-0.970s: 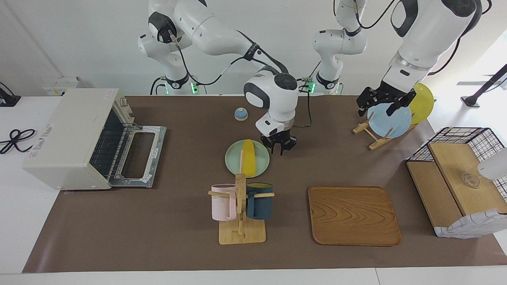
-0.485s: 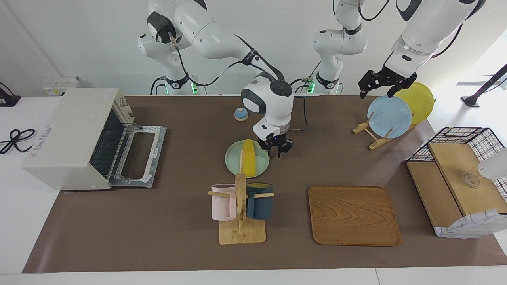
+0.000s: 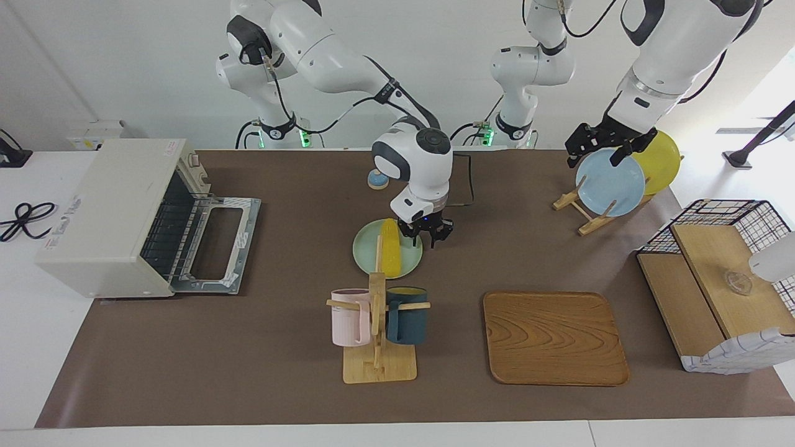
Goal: Put corn in oven
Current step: 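Withdraw the left gripper while the right gripper holds the corn, then carry the corn with the right gripper into the open oven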
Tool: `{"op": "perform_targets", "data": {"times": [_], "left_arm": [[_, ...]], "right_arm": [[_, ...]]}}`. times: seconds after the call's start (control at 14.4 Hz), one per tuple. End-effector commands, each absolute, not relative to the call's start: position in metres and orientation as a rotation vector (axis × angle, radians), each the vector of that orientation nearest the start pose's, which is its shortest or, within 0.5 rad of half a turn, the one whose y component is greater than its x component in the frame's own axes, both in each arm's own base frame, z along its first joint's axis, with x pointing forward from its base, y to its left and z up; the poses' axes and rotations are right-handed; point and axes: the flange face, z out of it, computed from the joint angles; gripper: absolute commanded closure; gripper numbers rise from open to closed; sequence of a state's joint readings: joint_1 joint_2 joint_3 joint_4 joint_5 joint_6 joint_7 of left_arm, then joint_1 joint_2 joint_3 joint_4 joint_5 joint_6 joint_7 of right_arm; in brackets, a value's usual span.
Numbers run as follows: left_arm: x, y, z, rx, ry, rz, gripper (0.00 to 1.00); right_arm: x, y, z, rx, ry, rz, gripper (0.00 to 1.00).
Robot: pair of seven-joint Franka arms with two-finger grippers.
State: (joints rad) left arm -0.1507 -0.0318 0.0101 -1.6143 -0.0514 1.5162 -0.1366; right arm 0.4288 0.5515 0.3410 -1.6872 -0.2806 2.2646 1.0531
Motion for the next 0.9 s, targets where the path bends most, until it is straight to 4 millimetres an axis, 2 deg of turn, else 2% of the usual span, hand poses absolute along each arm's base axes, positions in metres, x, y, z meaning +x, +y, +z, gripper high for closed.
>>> {"op": "perform_targets", "data": {"times": [0.0,0.07,0.14,0.28,0.42,0.55,0.69,0.83], "left_arm": [[0.537,-0.074,0.609,-3.168,0.000,0.096,0.00],[0.540,-0.074,0.608,-3.169,-0.001,0.087,0.00],[0.541,-0.073,0.609,-3.171,-0.003,0.068,0.00],[0.541,-0.073,0.609,-3.171,-0.003,0.070,0.00],[0.541,-0.074,0.605,-3.171,-0.002,0.068,0.00],[0.541,-0.075,0.606,-3.171,0.001,0.063,0.00],[0.541,-0.076,0.610,-3.171,0.007,0.070,0.00],[0.541,-0.075,0.609,-3.165,0.003,0.110,0.00]], "right_arm": [[0.500,0.438,0.295,-3.113,0.207,-0.149,0.65],[0.500,0.439,0.296,-3.121,0.208,-0.144,0.89],[0.500,0.439,0.297,-3.123,0.207,-0.143,1.00],[0.505,0.435,0.300,-3.149,0.146,-0.131,1.00],[0.521,0.425,0.324,-3.228,0.017,-0.096,1.00],[0.538,0.418,0.356,-3.355,-0.110,-0.093,1.00],[0.546,0.400,0.368,-3.449,-0.162,-0.098,1.00],[0.571,0.335,0.389,-3.478,-0.103,-0.058,1.00]]}}
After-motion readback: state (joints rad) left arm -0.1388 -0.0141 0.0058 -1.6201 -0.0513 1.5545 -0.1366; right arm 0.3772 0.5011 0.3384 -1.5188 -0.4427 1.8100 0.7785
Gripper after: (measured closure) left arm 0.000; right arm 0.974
